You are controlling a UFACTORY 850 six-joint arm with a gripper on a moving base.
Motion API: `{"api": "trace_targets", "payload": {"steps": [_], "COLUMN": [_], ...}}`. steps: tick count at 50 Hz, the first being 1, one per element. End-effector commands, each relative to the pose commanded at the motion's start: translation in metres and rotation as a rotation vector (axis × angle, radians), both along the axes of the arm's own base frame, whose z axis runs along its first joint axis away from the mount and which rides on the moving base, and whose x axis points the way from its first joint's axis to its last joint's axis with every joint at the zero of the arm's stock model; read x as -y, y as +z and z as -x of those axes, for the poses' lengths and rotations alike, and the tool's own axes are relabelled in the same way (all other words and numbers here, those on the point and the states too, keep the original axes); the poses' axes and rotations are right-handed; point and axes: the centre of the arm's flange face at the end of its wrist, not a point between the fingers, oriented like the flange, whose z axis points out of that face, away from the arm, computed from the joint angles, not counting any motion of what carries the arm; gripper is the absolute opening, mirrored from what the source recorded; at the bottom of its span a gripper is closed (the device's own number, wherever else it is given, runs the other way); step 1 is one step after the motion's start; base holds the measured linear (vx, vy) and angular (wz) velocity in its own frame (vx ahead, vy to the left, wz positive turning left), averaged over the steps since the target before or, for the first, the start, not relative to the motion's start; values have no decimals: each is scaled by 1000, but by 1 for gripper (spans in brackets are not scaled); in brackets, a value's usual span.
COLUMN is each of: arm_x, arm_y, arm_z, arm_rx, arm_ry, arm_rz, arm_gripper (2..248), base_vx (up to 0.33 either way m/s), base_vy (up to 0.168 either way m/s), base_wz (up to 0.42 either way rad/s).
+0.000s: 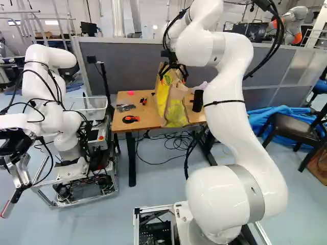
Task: Pick up the bag on the ground and place it on the table
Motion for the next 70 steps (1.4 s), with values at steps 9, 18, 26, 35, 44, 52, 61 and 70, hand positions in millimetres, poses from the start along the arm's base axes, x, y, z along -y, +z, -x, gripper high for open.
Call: {"api": "trace_targets", "payload": {"steps": [9, 18, 26, 35, 44, 52, 61, 70], "arm_x": [0, 0, 0, 0, 0, 0, 0, 0], "arm_y": [14, 28, 41, 55, 69, 82, 95, 108], "arm_z": [5, 9, 14, 19, 24, 29, 34, 39], "arm_rx": [20, 41, 59, 80, 102, 122, 143, 164], "arm_ry": [0, 0, 0, 0, 0, 0, 0, 0], "arm_rz": [0, 0, 0, 0, 0, 0, 0, 0], "arm_gripper": [247, 247, 247, 247, 247, 247, 247, 247], "base_vx": [0, 0, 0, 0, 0, 0, 0, 0], "base_vy": [0, 0, 0, 0, 0, 0, 0, 0], "base_wz": [0, 0, 0, 0, 0, 0, 0, 0]}}
